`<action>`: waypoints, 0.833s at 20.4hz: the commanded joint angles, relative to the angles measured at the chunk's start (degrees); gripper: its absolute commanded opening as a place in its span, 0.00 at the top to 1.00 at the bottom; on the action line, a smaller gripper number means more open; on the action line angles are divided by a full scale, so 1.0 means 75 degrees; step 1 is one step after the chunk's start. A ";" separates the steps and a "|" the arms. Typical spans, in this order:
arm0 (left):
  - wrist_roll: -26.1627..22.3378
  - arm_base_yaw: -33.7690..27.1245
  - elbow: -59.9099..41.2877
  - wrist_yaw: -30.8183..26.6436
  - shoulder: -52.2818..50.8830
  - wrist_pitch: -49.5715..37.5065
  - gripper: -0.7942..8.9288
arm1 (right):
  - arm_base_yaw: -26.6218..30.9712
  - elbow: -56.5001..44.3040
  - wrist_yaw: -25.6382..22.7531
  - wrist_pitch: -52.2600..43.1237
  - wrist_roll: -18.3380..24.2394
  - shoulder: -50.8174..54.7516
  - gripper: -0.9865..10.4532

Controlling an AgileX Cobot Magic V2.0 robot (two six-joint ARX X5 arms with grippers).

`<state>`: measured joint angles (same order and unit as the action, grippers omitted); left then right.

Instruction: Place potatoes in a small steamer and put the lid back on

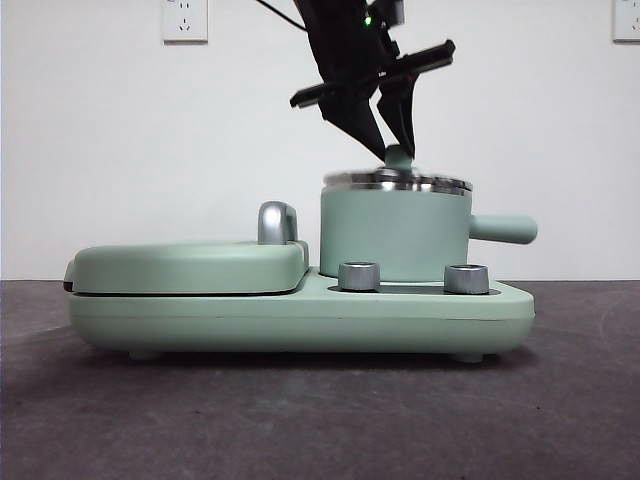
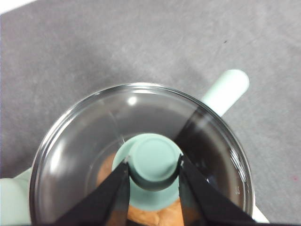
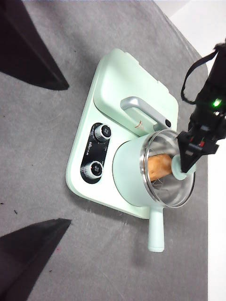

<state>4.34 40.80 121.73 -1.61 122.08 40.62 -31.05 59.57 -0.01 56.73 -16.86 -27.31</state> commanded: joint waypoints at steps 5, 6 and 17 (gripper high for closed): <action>0.0117 0.0047 0.0216 -0.0020 0.0315 0.0184 0.91 | -0.0041 0.0052 -0.0009 -0.0082 -0.0099 -0.0029 0.53; 0.0152 0.0047 0.0216 -0.0020 0.0315 0.0265 0.91 | -0.0041 0.0052 -0.0009 -0.0082 -0.0096 -0.0029 0.53; -0.0055 -0.0152 0.0463 -0.0015 -0.0475 0.1425 0.30 | -0.0044 0.0052 -0.0003 -0.0082 -0.0096 -0.0029 0.53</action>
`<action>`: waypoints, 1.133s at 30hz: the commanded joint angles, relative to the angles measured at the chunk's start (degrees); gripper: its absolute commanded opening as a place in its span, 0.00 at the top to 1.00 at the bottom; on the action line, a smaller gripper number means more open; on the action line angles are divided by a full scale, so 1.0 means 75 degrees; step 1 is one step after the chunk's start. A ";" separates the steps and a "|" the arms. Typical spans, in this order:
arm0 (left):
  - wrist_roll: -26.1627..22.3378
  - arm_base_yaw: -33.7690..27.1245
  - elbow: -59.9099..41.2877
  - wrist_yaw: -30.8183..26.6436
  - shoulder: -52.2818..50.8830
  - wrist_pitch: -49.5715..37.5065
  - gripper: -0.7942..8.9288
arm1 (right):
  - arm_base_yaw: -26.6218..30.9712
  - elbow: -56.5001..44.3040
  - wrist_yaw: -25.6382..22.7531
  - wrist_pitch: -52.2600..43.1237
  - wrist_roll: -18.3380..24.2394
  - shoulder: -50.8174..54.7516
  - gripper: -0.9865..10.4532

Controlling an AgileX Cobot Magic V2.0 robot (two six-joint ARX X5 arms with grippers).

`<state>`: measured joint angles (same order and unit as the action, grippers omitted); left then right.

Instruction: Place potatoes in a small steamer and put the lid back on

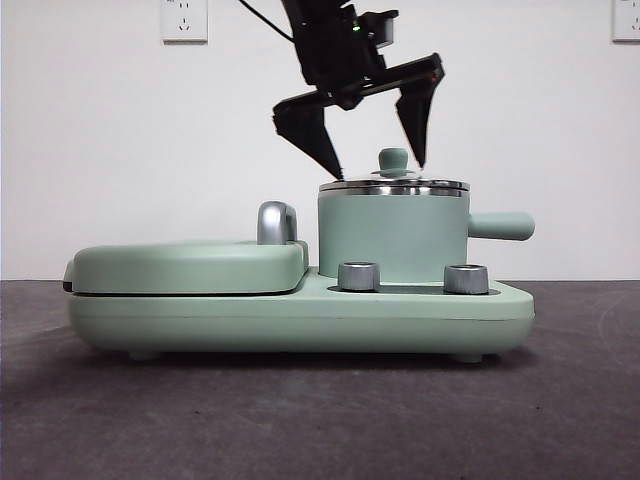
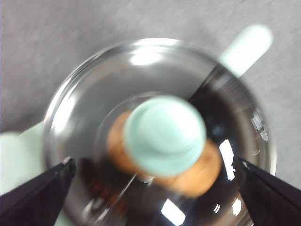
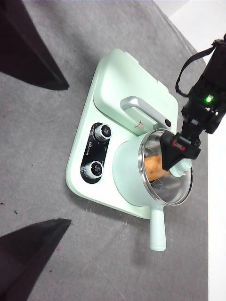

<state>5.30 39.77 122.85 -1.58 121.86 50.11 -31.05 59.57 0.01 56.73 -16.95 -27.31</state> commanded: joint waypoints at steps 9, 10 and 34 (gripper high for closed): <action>-0.0239 -0.0044 -0.1029 0.0274 -0.4025 0.2766 0.32 | -0.0044 0.0052 0.1000 -0.0143 -0.0058 -0.0160 0.53; -0.0242 -0.0044 -0.1469 0.0271 -0.4380 0.2707 0.32 | -0.0044 0.0052 0.1072 -0.0143 -0.0058 -0.0189 0.53; 0.1046 -0.0044 -0.9445 0.1160 -1.2199 -0.0863 0.91 | -0.0044 0.0052 0.1180 -0.0187 0.0067 -0.0382 0.90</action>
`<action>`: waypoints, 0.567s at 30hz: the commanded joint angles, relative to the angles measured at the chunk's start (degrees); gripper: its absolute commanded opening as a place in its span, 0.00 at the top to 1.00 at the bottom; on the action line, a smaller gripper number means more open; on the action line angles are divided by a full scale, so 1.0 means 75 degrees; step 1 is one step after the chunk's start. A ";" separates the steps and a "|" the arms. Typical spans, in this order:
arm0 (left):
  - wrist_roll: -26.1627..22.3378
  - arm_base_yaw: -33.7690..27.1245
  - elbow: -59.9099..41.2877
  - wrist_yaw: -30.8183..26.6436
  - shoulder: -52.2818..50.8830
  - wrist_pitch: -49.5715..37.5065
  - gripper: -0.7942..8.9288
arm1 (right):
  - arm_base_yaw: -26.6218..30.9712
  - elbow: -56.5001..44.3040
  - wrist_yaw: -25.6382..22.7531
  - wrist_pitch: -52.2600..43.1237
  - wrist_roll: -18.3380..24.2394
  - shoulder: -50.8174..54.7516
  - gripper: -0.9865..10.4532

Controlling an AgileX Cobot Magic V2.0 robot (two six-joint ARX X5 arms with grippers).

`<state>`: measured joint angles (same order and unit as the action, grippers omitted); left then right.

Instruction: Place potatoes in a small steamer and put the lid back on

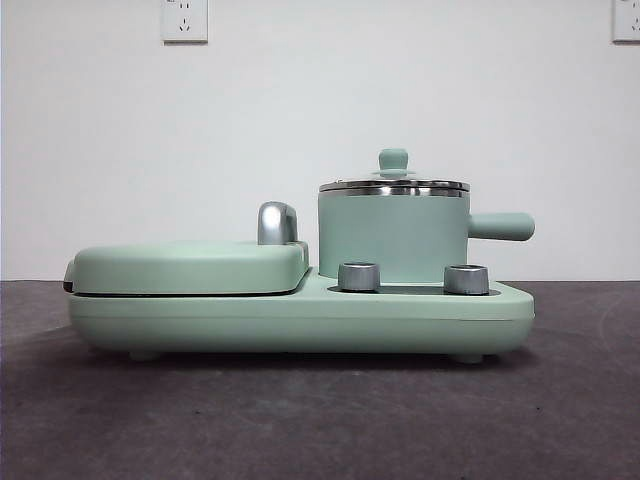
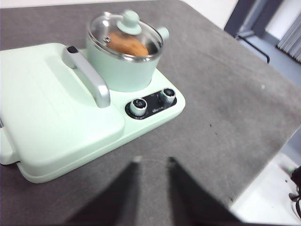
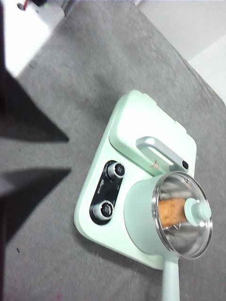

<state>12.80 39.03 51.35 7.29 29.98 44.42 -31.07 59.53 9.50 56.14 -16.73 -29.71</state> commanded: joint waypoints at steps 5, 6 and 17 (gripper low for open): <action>0.0044 0.0055 0.0087 -0.0023 0.0015 -0.0093 0.91 | -0.0041 0.0058 -0.0093 -0.0111 0.0035 -0.0058 0.90; 0.0044 0.0055 0.0087 -0.0023 0.0006 -0.0090 0.91 | -0.0041 0.0058 -0.0090 -0.0111 0.0035 -0.0058 0.90; 0.0035 -0.0656 -0.0979 0.0332 -0.0609 -0.1361 0.91 | -0.0041 0.0058 -0.0070 -0.0111 0.0035 -0.0058 0.90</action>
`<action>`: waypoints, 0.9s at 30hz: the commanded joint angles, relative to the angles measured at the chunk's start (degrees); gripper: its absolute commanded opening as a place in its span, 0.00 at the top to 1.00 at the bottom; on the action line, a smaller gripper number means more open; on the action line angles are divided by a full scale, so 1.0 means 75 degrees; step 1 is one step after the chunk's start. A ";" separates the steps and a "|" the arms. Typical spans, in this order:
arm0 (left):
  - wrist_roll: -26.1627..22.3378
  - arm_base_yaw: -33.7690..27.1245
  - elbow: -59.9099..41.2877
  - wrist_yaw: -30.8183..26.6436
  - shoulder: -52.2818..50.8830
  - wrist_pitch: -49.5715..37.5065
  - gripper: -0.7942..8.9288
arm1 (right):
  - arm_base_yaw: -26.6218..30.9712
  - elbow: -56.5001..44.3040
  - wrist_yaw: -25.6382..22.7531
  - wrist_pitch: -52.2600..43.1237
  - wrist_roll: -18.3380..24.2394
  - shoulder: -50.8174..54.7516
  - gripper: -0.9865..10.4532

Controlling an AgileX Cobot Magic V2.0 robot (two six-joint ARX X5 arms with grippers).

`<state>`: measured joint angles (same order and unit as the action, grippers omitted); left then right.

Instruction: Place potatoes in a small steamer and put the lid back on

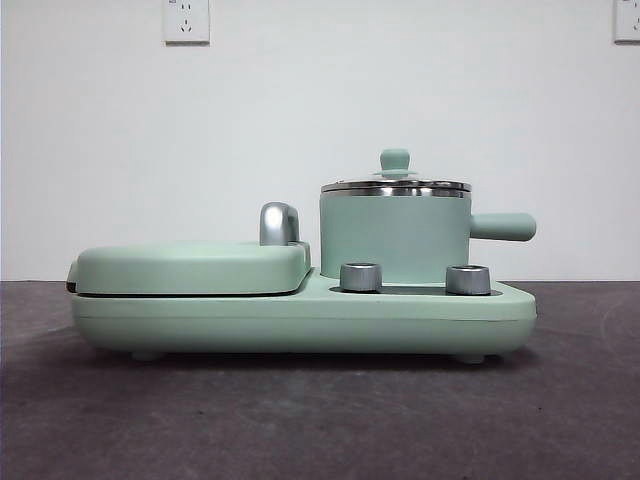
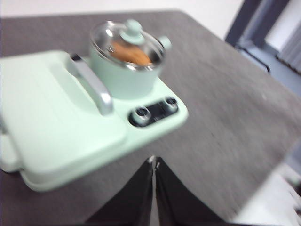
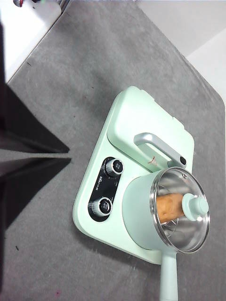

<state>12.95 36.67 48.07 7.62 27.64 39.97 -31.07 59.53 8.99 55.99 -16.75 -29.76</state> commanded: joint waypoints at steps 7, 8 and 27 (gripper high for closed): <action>-0.1434 -0.2710 -0.4077 0.0501 -0.2200 -0.4325 0.91 | -0.0041 0.0058 -0.0003 -0.0090 0.0038 -0.0052 0.90; -0.1501 -0.2967 -0.4427 0.0501 -0.2433 -0.4424 0.91 | -0.0041 0.0058 -0.0003 -0.0090 0.0038 -0.0052 0.90; -0.1582 -0.4482 -0.6304 0.0350 -0.3652 -0.4103 0.91 | -0.0041 0.0058 -0.0003 -0.0090 0.0038 -0.0050 0.90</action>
<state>1.96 3.11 1.85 10.26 0.32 9.65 -31.07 59.53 8.99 55.92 -16.73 -29.76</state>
